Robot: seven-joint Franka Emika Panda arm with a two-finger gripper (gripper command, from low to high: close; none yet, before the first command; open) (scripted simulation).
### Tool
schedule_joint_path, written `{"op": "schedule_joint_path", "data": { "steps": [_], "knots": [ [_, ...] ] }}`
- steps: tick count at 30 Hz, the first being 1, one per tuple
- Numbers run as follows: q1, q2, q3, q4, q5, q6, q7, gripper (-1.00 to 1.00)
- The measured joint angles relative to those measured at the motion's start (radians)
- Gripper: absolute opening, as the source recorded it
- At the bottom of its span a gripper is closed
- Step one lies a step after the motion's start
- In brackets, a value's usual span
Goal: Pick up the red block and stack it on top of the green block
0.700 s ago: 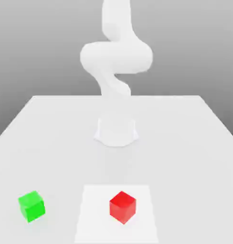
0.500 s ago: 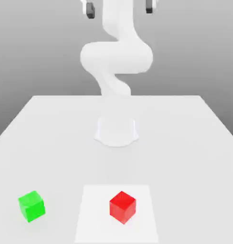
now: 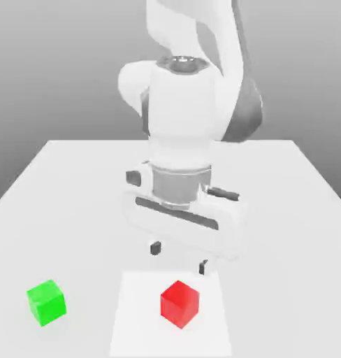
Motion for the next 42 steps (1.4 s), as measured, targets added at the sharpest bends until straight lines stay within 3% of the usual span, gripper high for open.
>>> {"op": "schedule_joint_path", "data": {
  "steps": [5, 6, 13, 19, 38, 42],
  "knots": [
    [0.034, 0.182, -0.047, 0.013, -0.063, 0.145, 0.067, 0.00],
    [0.042, 0.215, -0.058, 0.018, -0.077, 0.173, 0.077, -1.00],
    [0.045, 0.222, -0.061, 0.019, -0.080, 0.181, 0.081, -1.00],
    [0.024, 0.036, -0.028, -0.009, -0.004, 0.023, 0.018, -1.00],
    [-0.369, 0.009, -0.161, 0.118, 0.031, -0.132, -0.761, -1.00],
    [-0.398, 0.090, -0.161, 0.134, 0.038, -0.066, -0.833, -1.00]
  ]
}}
